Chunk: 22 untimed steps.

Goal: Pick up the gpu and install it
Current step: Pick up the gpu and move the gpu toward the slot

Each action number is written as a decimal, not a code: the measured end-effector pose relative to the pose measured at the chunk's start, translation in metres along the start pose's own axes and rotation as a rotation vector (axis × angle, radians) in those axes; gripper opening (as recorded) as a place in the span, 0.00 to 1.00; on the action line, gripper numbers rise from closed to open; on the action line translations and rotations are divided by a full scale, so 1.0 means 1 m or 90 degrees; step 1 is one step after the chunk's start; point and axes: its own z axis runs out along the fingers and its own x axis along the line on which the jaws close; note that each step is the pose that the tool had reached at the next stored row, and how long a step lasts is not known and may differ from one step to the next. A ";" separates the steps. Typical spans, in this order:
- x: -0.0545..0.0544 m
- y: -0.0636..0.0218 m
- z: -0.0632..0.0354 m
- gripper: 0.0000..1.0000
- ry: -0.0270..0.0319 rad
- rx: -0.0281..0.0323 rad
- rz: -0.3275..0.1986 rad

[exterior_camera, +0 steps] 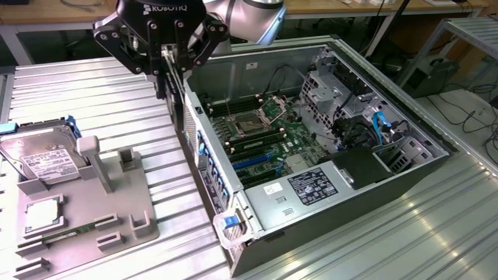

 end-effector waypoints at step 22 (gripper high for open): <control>-0.025 0.0003 0.0001 0.28 -0.0001 0.0000 0.000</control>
